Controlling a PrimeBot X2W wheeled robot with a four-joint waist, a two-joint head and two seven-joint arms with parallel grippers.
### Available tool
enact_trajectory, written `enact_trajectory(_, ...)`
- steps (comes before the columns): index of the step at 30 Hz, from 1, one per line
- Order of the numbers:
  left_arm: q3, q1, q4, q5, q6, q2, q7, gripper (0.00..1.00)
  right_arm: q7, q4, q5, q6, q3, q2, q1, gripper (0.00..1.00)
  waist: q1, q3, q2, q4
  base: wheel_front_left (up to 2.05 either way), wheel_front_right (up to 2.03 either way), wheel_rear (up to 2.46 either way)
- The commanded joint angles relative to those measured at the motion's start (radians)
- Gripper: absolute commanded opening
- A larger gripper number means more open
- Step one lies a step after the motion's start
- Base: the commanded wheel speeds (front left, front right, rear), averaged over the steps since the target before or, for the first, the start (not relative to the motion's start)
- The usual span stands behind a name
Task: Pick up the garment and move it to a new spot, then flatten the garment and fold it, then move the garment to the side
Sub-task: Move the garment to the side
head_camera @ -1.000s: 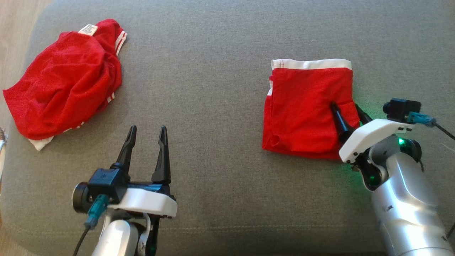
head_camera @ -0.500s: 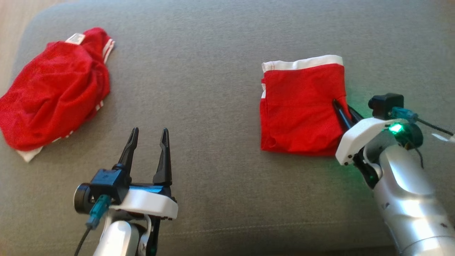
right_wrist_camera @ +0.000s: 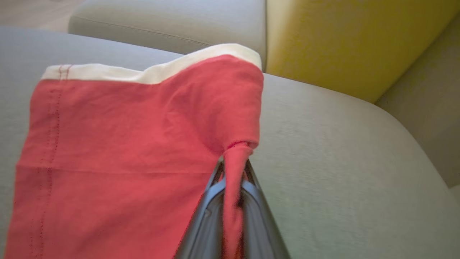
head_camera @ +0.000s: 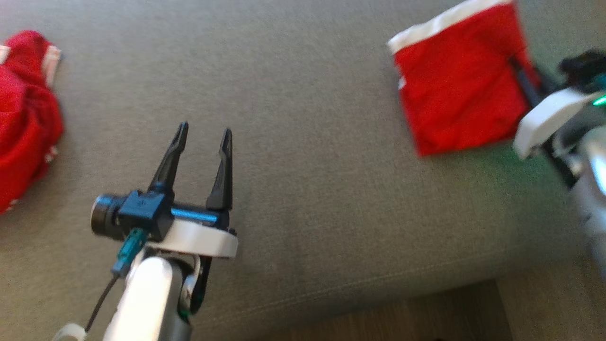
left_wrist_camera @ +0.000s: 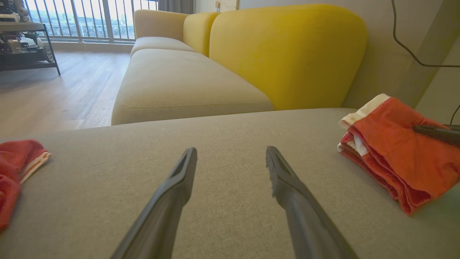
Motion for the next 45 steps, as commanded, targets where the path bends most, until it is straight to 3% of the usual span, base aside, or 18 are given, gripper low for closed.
enact_trajectory(1,0.033,-0.046,-0.038,0.018,-0.012,0.013,-0.005,1.0,-0.016,-0.025,0.028,0.0,-0.001,-0.032,-0.05,0.0,0.0,0.076,0.0,-0.061,0.0,0.0,0.0)
enact_trajectory(10,0.035,-0.17,-0.059,0.064,-0.053,0.05,-0.005,1.0,-0.031,0.063,0.078,0.0,-0.128,-0.1,-0.184,0.0,0.0,0.194,0.0,-0.12,0.0,0.0,0.0)
enact_trajectory(15,0.041,-0.22,-0.075,0.066,-0.062,0.055,-0.005,1.0,-0.047,0.127,0.054,0.0,-0.23,-0.101,-0.242,0.0,0.0,0.242,0.0,-0.138,0.0,0.0,0.0)
enact_trajectory(23,0.042,-0.231,-0.079,0.064,-0.067,0.058,-0.005,1.0,-0.065,0.138,0.001,0.0,-0.283,-0.077,-0.27,0.0,0.0,0.269,0.0,-0.139,0.0,0.0,0.0)
enact_trajectory(24,0.043,-0.228,-0.078,0.063,-0.066,0.057,-0.005,1.0,-0.065,0.138,0.0,0.0,-0.295,-0.073,-0.269,0.31,0.0,0.268,0.0,-0.137,0.0,0.0,0.0)
enact_trajectory(25,0.043,-0.226,-0.077,0.062,-0.066,0.057,-0.005,1.0,-0.066,0.136,-0.002,0.0,-0.305,-0.069,-0.267,0.87,0.0,0.266,0.0,-0.135,0.0,0.0,0.0)
enact_trajectory(26,0.044,-0.223,-0.075,0.06,-0.065,0.056,-0.005,1.0,-0.066,0.138,-0.001,0.0,-0.316,-0.067,-0.265,1.0,0.0,0.263,0.0,-0.132,0.0,0.0,0.0)
enact_trajectory(35,0.04,-0.181,-0.048,0.023,-0.054,0.024,-0.005,1.0,-0.067,0.04,-0.059,0.0,-0.333,-0.059,-0.214,1.0,0.0,0.15,0.0,-0.085,0.0,0.0,0.0)
enact_trajectory(45,0.077,-0.087,-0.045,-0.027,-0.011,0.003,-0.005,1.0,-0.068,-0.168,-0.083,0.0,-0.269,0.072,-0.072,1.0,0.0,-0.045,0.0,0.004,0.0,0.0,0.0)
